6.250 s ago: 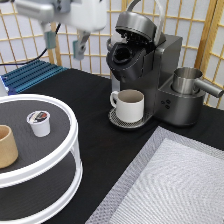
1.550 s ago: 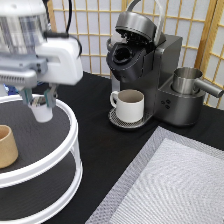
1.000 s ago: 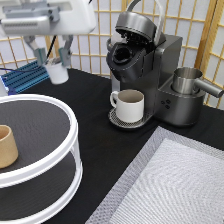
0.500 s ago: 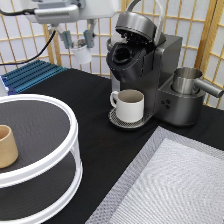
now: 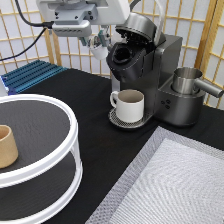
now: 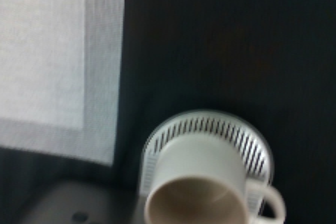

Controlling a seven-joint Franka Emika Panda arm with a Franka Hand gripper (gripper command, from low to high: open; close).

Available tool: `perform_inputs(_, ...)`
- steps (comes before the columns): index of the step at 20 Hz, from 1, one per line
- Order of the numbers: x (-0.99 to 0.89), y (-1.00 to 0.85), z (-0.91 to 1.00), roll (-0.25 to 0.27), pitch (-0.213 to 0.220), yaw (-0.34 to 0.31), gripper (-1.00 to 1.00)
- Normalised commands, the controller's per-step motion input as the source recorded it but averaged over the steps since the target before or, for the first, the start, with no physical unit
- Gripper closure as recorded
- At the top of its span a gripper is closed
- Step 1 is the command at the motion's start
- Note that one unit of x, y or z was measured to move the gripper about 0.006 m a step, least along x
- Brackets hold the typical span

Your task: Make coffee

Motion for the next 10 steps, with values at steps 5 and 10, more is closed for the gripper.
perform_inputs(5, 0.35, 0.26, 0.41, 0.244, 0.032, -0.145, 1.00)
perform_inputs(10, 0.14, 0.21, 0.05, 0.141, 0.049, -0.071, 1.00)
